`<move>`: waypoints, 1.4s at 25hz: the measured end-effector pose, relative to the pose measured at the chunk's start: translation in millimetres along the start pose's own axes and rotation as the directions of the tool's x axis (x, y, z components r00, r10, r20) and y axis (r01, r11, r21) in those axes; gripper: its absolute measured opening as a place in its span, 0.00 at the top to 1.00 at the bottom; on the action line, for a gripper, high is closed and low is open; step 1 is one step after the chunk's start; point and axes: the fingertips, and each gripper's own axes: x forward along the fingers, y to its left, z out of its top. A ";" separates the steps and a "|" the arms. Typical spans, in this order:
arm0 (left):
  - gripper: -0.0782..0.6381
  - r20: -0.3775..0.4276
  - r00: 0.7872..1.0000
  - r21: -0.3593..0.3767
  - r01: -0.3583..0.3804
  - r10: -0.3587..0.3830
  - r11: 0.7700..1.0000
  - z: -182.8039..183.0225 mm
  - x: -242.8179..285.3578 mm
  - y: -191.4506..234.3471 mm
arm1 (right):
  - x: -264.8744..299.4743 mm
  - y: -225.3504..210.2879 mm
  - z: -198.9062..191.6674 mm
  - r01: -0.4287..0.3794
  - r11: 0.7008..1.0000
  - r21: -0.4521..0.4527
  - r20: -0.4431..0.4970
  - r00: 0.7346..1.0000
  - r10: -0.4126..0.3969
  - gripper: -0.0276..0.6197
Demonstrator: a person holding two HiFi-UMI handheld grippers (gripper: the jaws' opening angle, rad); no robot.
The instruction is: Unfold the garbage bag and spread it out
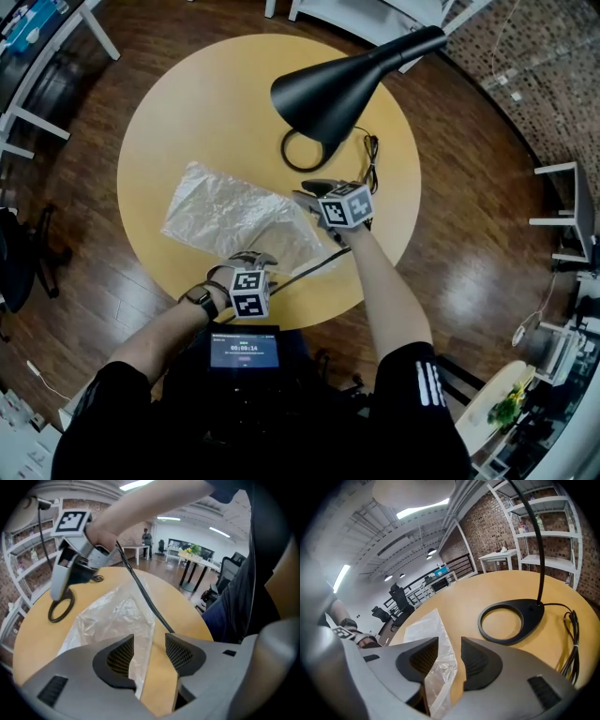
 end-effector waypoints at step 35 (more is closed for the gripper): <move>0.57 -0.160 0.982 0.009 0.107 -0.104 0.994 -22.4 54.9 -20.2 | -33.1 -37.2 -124.5 0.215 0.977 0.005 -0.230 0.951 -0.208 0.95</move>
